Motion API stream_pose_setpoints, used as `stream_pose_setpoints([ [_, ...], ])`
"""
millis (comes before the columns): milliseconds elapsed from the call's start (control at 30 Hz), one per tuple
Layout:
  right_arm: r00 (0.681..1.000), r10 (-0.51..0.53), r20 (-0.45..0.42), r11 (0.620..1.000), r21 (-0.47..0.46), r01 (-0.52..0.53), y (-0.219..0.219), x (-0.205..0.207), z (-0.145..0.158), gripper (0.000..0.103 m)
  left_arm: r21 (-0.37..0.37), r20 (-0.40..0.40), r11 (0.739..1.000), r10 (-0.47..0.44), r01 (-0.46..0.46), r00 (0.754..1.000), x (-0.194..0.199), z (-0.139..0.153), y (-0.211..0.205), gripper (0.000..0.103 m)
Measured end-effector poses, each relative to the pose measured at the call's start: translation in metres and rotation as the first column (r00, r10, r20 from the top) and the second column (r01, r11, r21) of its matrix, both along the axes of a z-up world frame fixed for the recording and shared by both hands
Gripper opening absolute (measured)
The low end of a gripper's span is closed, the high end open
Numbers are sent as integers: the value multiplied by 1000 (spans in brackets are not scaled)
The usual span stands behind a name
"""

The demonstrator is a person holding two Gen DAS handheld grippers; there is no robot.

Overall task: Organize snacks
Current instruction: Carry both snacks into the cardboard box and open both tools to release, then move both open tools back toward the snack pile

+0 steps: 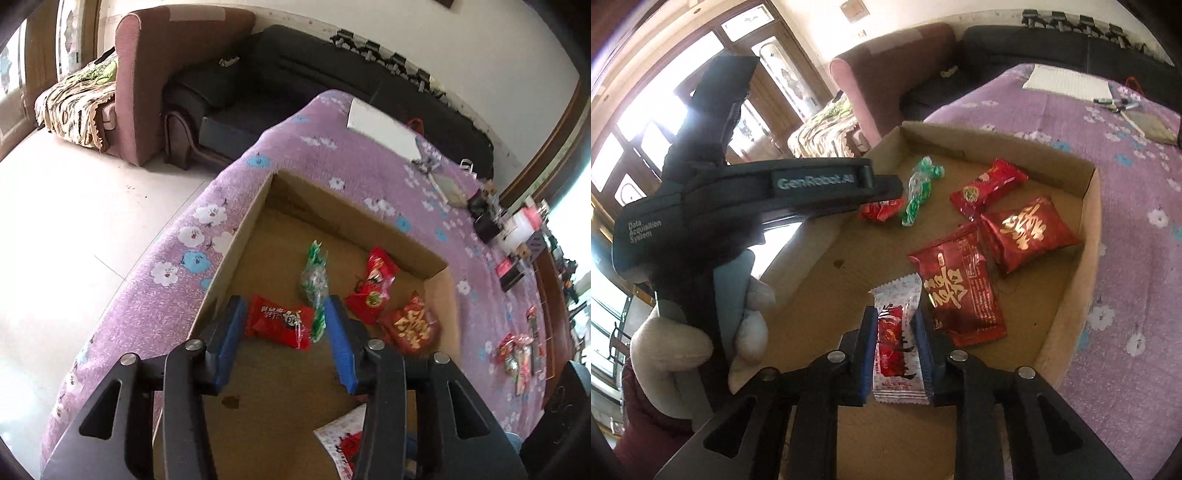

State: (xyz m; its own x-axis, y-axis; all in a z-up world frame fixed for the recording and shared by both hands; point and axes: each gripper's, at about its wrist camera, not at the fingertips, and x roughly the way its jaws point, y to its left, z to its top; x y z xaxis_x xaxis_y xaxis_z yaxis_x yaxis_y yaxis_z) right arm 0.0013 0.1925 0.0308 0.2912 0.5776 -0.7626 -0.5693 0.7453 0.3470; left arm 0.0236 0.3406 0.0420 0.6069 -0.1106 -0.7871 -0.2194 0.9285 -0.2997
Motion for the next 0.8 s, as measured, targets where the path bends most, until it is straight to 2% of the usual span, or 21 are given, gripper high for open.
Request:
stream_pose_setpoints([
  [200, 996, -3, 94, 1000, -7, 3, -13, -16, 22, 26, 26, 82, 1000, 9, -12, 997, -22, 30, -9, 43],
  [300, 988, -20, 151, 1000, -1, 21, -29, -30, 36, 31, 31, 126, 999, 2, -6, 992, -37, 47, -22, 43],
  [367, 984, -39, 171, 999, 10, 37, -40, -34, 44, 32, 19, 152, 1000, -7, 5, 988, -49, 56, -34, 54],
  [500, 967, -92, 236, 995, -6, 97, -69, -42, 52, 35, 14, 197, 998, -56, 54, 979, -70, 70, -65, 58],
  [633, 933, -195, 303, 979, -3, 206, -127, -49, 52, 46, 0, 217, 990, -138, 142, 966, -89, 76, -105, 58],
  [733, 915, -298, 271, 952, 18, 304, -186, -46, 47, 46, -19, 210, 978, -200, 208, 957, -98, 73, -135, 58],
  [800, 889, -390, 241, 918, 26, 396, -234, -40, 41, 46, -38, 198, 966, -243, 255, 950, -102, 67, -158, 58],
])
